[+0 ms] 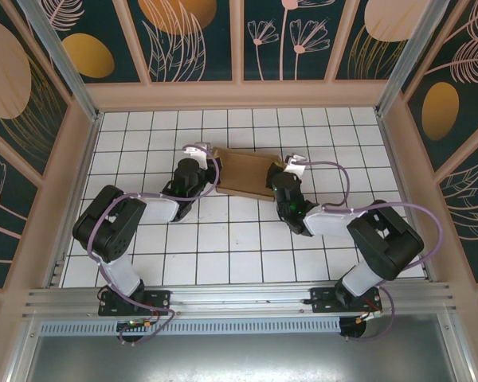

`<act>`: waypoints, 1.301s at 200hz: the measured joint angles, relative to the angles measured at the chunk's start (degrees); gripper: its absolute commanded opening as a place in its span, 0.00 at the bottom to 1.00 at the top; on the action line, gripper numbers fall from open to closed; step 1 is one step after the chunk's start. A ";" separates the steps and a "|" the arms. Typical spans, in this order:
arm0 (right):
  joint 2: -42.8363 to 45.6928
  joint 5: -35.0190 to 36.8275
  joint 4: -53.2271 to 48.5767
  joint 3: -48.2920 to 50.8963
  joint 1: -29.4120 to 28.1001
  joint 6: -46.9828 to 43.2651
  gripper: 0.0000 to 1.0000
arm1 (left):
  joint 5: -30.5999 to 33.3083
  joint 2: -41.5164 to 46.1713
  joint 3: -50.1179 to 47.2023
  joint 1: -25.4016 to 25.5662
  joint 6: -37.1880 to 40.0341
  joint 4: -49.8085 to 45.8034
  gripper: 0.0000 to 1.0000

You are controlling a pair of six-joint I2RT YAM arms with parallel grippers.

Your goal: Fold the paper box

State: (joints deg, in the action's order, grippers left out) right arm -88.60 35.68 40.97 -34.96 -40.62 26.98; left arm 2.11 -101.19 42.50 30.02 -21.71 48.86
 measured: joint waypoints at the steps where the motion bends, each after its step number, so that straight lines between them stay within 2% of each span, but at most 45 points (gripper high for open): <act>1: 0.17 -0.02 0.04 0.07 0.02 0.20 0.44 | 0.04 0.00 0.00 0.00 0.00 0.00 0.00; 25: 3.80 -1.33 0.31 1.31 0.00 -1.40 0.62 | 1.46 0.00 0.00 -0.02 0.63 -0.04 0.00; 52: 8.59 -2.80 0.63 4.04 0.02 -1.68 0.71 | 2.29 0.00 0.00 -0.02 1.33 -0.26 0.00; 108: 25.46 -6.60 -3.17 10.80 1.29 -1.62 0.72 | 3.19 0.00 0.04 0.00 2.43 -1.11 0.00; 147: 33.75 -14.53 -10.93 8.72 9.14 -0.63 0.70 | 3.80 0.00 0.04 0.00 3.48 -1.16 0.00; 179: 28.70 -25.99 -23.50 -1.90 19.30 2.03 0.66 | 4.26 0.00 0.31 0.37 3.93 -1.64 0.00; 207: 17.81 -37.92 -33.14 -12.74 27.93 4.83 0.53 | 4.44 0.00 0.37 0.66 4.59 -1.92 0.00; 224: 11.21 -44.19 -36.37 -16.20 30.16 5.97 0.45 | 4.42 0.00 0.46 0.70 4.87 -2.03 0.00; 260: 1.92 -51.84 -40.06 -18.32 30.53 9.11 0.38 | 4.61 0.00 0.85 0.85 5.66 -2.69 0.00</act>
State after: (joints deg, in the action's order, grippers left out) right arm -86.67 -16.16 0.91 -53.28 -10.09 36.10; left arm 6.72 -101.19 43.35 30.87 -16.05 46.17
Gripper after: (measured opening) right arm 0.396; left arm 0.041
